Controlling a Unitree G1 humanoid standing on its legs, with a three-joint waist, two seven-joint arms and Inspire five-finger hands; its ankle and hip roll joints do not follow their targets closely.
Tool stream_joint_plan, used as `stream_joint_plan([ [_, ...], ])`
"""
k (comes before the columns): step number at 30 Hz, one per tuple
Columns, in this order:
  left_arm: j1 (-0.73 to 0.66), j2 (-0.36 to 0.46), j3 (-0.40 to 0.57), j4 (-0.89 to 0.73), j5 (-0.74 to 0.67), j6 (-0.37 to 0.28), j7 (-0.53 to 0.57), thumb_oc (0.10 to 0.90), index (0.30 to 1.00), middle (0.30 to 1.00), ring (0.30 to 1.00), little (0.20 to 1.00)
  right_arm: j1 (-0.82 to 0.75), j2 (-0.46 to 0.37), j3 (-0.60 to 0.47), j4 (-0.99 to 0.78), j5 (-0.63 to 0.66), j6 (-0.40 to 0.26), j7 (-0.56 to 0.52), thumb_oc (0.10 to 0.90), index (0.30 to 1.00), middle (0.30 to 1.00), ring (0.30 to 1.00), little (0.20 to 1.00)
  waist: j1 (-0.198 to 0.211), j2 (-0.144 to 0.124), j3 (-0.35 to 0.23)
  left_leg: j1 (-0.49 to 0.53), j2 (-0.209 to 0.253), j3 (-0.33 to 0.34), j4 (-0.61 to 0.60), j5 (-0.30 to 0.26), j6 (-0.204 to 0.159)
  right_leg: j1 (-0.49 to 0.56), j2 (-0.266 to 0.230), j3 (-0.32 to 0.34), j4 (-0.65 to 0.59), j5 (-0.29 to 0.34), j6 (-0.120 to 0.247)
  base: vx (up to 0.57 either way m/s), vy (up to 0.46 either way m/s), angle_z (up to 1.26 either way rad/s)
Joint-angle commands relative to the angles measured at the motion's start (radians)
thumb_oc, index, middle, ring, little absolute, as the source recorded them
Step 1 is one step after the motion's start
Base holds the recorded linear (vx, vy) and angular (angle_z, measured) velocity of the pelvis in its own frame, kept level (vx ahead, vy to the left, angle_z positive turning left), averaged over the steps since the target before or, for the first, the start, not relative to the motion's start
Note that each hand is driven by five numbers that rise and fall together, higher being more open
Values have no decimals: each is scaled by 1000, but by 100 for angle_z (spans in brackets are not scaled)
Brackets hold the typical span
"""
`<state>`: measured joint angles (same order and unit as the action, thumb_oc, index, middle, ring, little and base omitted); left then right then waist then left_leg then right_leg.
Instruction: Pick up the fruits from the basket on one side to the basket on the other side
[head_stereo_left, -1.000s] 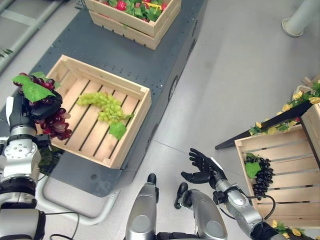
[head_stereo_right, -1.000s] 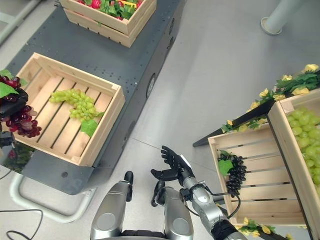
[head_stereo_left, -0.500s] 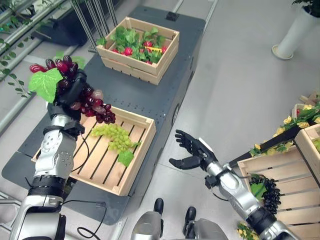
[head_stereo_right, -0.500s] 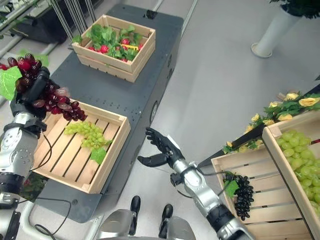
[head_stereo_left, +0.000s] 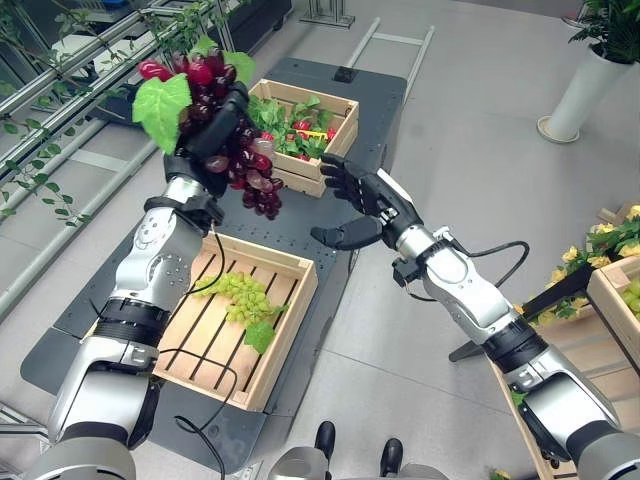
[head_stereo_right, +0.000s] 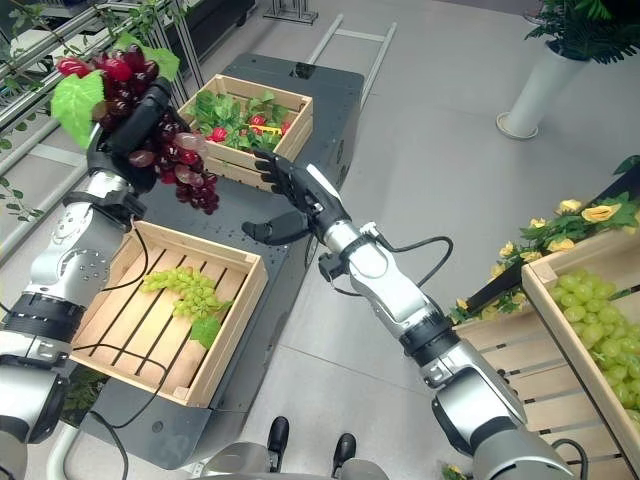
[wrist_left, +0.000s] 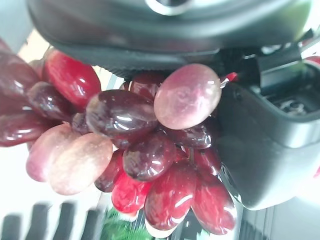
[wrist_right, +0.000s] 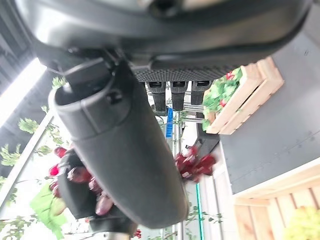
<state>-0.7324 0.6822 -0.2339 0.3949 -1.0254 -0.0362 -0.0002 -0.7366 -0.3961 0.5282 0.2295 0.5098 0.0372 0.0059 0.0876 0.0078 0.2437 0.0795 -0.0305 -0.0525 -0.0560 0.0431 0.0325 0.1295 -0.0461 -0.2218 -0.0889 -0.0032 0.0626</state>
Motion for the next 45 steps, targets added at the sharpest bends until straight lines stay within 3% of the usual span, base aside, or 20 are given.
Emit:
stream_joint_plan([
  [1, -152, -15, -24, 59, 21, -51, -93, 400, 300, 300, 300, 300, -43, 55, -13, -4, 157, -25, -24, 800, 900, 900, 900, 900, -11, 21, -209, -9, -64, -42, -31, -45, -11, -22, 18, 34, 2, 15, -25, 0, 0, 0],
  [7, -198, -39, -84, 69, 67, -17, -152, 400, 300, 300, 300, 300, -66, 100, -34, 40, 357, -12, -4, 800, 900, 900, 900, 900, -15, 19, -228, -2, -57, -27, -31, -51, -16, -16, 19, 28, 2, 9, -27, 28, -27, -1],
  [23, -253, -71, -170, 117, 98, 13, -249, 400, 300, 300, 300, 300, -112, 171, -39, 105, 553, 53, -39, 800, 900, 900, 900, 900, -28, 22, -256, 8, -46, -3, -31, -55, -22, -6, 23, 16, 2, 2, -33, 2, -2, 0],
  [34, -291, -80, -200, 76, 113, -32, -279, 400, 300, 300, 300, 300, -110, 197, -14, 196, 651, 126, -69, 800, 900, 900, 900, 900, -26, 22, -259, 16, -42, 6, -31, -57, -25, 2, 22, 12, 2, -3, -36, 0, 0, 0],
  [37, -297, -71, -210, 53, 132, -30, -281, 400, 300, 300, 300, 300, -108, 204, -19, 214, 691, 101, -71, 800, 900, 900, 900, 900, -24, 23, -258, 17, -41, 6, -31, -58, -25, 2, 22, 12, 2, -3, -37, 0, 0, 0],
  [41, -292, -66, -220, 66, 155, -8, -289, 400, 300, 300, 300, 300, -127, 222, -38, 198, 657, -3, -86, 800, 900, 900, 900, 900, -22, 27, -257, 18, -41, 4, -31, -59, -25, 3, 22, 13, 2, -3, -36, 0, 0, 0],
  [45, -284, -69, -222, 90, 152, -5, -314, 400, 300, 300, 300, 300, -139, 228, -48, 165, 637, -21, -110, 800, 900, 900, 900, 900, -23, 29, -259, 18, -44, 3, -31, -59, -23, 1, 22, 18, 2, -1, -35, 0, 0, 0],
])
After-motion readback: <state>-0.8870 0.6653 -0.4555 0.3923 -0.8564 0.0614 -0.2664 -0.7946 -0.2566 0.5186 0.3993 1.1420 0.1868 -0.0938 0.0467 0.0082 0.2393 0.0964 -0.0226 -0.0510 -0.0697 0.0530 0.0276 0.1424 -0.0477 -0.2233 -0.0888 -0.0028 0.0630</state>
